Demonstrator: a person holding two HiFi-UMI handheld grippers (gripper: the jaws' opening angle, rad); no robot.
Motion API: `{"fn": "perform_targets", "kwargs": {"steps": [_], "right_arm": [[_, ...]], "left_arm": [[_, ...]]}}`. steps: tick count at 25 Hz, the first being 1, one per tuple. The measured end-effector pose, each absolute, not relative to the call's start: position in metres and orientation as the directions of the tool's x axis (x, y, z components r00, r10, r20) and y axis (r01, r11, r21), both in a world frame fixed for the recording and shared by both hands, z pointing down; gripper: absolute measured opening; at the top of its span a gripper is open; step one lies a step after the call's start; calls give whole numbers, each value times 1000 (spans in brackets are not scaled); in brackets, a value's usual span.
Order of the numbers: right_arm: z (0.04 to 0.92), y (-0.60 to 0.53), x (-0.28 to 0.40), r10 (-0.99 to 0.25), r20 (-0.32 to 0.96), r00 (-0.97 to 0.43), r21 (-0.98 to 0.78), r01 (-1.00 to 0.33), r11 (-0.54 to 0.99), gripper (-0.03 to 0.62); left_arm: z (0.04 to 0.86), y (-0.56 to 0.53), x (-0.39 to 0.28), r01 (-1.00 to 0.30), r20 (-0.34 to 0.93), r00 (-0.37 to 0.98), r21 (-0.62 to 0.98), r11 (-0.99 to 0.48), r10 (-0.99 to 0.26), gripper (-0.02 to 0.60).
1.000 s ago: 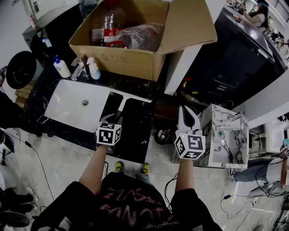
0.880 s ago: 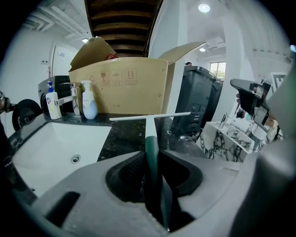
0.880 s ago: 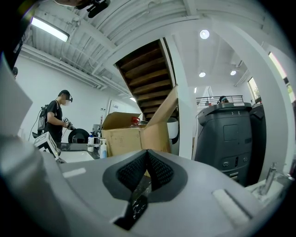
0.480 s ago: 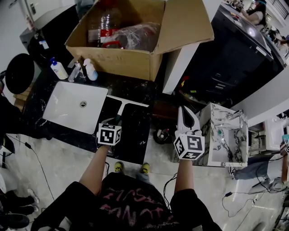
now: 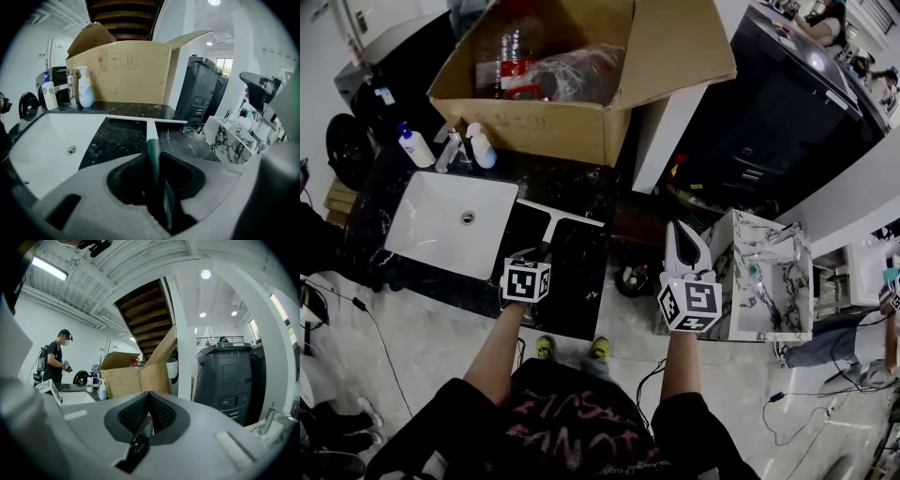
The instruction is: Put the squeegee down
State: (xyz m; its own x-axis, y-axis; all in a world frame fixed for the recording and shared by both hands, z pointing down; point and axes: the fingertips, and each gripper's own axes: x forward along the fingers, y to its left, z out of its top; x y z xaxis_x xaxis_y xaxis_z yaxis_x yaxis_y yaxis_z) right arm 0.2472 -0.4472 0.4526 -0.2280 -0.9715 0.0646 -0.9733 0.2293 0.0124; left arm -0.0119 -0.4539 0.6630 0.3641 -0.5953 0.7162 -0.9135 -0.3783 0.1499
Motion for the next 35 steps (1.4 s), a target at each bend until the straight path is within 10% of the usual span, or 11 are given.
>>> {"fn": "perform_targets", "kwargs": {"steps": [35], "right_arm": [[438, -435, 214, -966, 35, -254, 2, -967, 255, 12]], "left_arm": [[586, -455, -52, -921, 557, 362, 91, -379, -747, 104]]}}
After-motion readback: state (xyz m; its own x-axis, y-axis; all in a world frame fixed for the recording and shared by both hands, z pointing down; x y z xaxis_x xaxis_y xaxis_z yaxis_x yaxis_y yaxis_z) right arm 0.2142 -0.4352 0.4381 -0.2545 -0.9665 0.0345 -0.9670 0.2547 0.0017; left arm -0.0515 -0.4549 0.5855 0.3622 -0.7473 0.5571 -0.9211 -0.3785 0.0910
